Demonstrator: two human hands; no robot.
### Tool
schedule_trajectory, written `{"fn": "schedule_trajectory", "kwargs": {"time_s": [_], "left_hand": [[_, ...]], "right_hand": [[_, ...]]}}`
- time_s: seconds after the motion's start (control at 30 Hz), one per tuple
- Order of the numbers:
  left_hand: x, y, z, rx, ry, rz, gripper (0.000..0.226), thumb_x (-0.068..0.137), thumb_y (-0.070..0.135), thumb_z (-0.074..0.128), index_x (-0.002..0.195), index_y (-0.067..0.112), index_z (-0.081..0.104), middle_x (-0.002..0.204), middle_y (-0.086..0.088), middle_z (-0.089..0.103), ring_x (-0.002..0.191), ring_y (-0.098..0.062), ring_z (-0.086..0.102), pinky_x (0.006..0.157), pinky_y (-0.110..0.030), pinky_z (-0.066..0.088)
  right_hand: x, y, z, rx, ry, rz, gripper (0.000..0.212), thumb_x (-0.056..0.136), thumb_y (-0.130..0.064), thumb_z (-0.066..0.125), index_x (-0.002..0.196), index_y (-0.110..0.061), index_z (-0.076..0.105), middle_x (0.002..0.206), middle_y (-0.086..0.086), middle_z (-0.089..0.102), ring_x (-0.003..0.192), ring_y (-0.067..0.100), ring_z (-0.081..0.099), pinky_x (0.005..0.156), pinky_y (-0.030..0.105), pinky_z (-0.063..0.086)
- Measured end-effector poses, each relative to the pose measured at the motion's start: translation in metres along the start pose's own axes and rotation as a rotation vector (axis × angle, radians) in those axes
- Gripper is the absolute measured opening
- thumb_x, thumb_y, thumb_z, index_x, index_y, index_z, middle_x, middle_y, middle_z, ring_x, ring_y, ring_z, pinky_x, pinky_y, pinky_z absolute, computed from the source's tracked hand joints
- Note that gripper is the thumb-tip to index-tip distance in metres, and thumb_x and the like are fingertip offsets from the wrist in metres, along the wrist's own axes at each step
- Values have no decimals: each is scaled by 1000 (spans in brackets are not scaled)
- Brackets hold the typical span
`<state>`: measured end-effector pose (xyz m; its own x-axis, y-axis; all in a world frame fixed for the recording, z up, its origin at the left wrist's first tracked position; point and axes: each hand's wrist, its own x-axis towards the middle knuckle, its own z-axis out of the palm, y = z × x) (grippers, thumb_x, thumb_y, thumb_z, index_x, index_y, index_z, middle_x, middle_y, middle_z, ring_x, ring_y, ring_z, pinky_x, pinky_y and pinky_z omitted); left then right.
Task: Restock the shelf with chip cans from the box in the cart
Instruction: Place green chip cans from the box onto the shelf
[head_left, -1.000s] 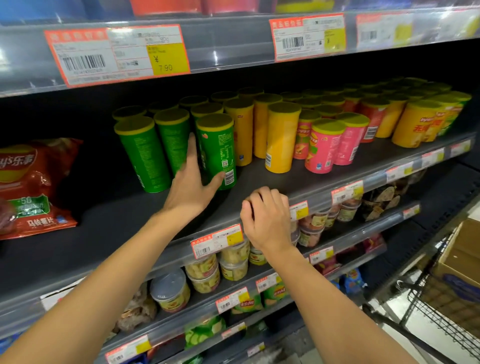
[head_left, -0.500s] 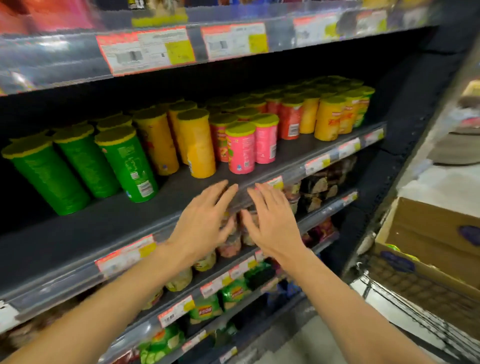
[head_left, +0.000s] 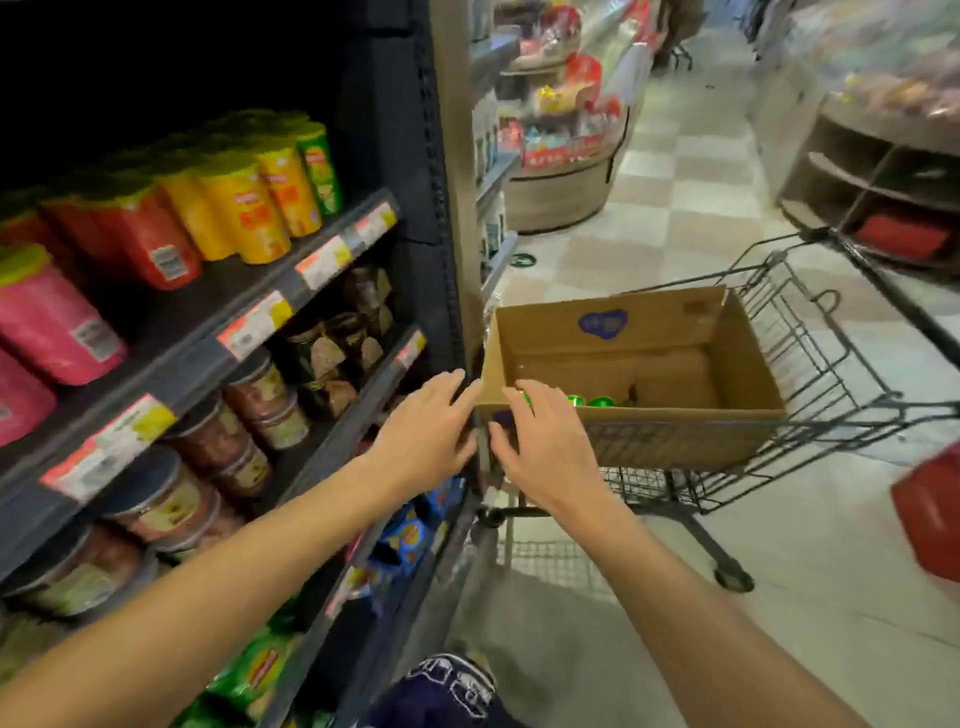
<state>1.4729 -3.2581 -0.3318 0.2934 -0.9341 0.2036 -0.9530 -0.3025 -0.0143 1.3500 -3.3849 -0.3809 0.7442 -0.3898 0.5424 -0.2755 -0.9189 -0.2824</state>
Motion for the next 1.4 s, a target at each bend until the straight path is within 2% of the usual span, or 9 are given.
{"fn": "schedule_trajectory", "kwargs": {"time_s": [0.13,0.33,0.5,0.7,0.8,0.93,1.07,1.2,1.4], "left_hand": [[54,30,38,-2,-91,143,65,73,25,78,130,3,57,121,-22,62,109,-37,63,81,-40,56],[132,58,97,-71,-160,241,61,85,30,65,139,5,49,137,-19,55,127,-38,51,103,-46,47],[204,54,145,-94,-259,264,60,68,25,78,122,4,62,117,-16,67,107,-36,64,82,-42,57],[279,38,211,-149,-364,230,63,54,28,84,110,5,68,103,-15,70,91,-34,68,71,-37,60],[309,32,243,-201,-461,177,62,63,29,80,118,5,66,112,-17,68,101,-37,65,83,-40,57],[335,29,275,-276,-612,59,61,90,31,58,146,13,41,143,-11,49,131,-32,45,105,-41,42],[344,26,301,-270,-728,6,64,95,35,53,151,17,29,150,-9,41,135,-29,40,108,-42,39],[350,25,321,-256,-802,-28,62,97,36,51,152,17,27,155,-12,34,139,-30,37,112,-42,36],[350,21,349,-314,-888,-143,65,97,33,53,153,19,25,153,-11,36,137,-29,38,111,-41,36]], "right_hand": [[-30,60,-4,-67,-90,200,43,93,-37,51,120,-6,63,118,13,63,113,32,58,99,46,47],[-32,134,5,-118,-187,430,52,91,-43,43,120,-6,65,117,13,64,110,30,60,97,48,50],[4,193,34,-47,-312,586,47,94,-41,47,127,-10,58,117,8,62,109,27,57,94,42,49],[65,270,92,93,-547,792,49,96,-34,54,139,-12,46,129,10,55,120,29,50,101,39,40],[90,295,126,78,-675,865,48,97,-34,52,138,-10,44,132,13,51,121,32,48,101,39,36],[102,320,167,96,-797,959,47,95,-33,53,135,-10,44,134,15,50,121,35,49,98,41,40],[104,338,203,233,-849,1102,55,92,-21,57,141,-7,39,138,18,49,127,37,49,102,41,40],[102,357,234,291,-883,1188,77,92,-16,60,156,-15,18,151,15,39,136,34,42,109,45,39],[96,375,268,285,-899,1296,96,92,-12,61,158,-24,-7,161,18,20,146,36,25,114,46,30]]}}
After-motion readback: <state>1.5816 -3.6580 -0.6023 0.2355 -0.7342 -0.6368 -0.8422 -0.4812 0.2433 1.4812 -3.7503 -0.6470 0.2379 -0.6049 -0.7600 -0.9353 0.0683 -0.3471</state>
